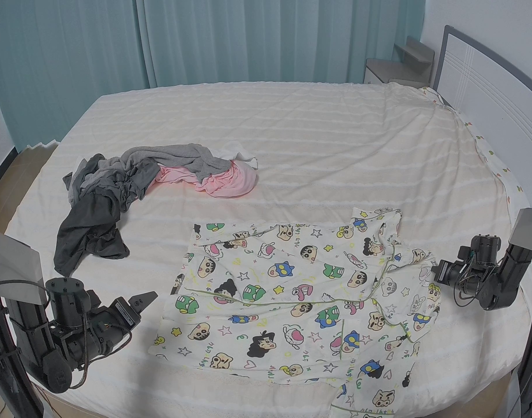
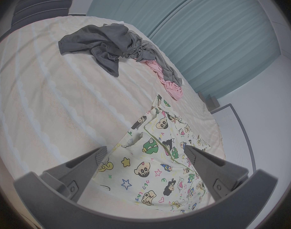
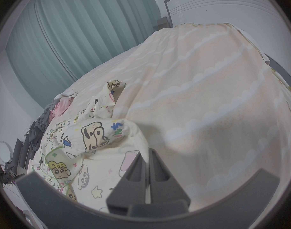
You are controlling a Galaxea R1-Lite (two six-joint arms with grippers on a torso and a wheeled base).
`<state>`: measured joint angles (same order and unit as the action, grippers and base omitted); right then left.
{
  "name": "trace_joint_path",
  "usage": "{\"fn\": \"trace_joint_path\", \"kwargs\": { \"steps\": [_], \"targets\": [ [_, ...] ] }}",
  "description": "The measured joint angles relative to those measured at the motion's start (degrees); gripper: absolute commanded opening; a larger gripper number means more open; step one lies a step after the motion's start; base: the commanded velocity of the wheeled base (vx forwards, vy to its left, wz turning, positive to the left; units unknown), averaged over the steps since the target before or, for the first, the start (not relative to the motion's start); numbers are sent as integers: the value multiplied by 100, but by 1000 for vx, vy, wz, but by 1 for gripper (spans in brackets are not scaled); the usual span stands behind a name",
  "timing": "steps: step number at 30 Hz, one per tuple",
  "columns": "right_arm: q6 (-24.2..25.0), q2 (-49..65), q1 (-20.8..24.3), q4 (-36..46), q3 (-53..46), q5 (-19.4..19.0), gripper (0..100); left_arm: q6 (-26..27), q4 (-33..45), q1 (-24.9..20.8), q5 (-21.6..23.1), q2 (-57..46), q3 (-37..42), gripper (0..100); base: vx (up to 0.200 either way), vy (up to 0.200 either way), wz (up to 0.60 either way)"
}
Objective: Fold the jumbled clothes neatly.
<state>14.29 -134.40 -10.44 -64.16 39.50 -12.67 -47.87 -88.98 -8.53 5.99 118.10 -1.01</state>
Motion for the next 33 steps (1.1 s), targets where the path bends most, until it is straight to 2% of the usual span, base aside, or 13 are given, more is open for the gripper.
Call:
{"fn": "trace_joint_path", "kwargs": {
  "steps": [7, 13, 16, 19, 23, 28, 33],
  "targets": [
    [71, -7, -85, -35, 138, -16, 100, -2, 2, 0, -7, 6, 0, 100, 0, 0, 0],
    [123, 243, -223, -33, -152, -161, 100, -2, 0, 0, -9, 23, 0, 100, 0, 0, 0],
    [210, 529, -279, -32, -653, -529, 100, -18, 0, -12, -9, 30, 0, 100, 0, 0, 0],
    [279, 885, -295, -32, -1373, -1064, 100, -60, 0, -52, -7, 34, 0, 100, 0, 0, 0],
    [319, 1315, -224, -33, -2294, -1536, 100, -143, 0, -191, -55, 37, 0, 100, 0, 0, 0],
    [183, 1726, 13, -44, -3211, -1851, 100, -323, 0, -489, -271, 39, 0, 100, 0, 0, 0],
    [-85, 1830, 208, -51, -3689, -1946, 100, -511, 0, -699, -364, 39, 0, 100, -200, 0, 0]
  ]
}}
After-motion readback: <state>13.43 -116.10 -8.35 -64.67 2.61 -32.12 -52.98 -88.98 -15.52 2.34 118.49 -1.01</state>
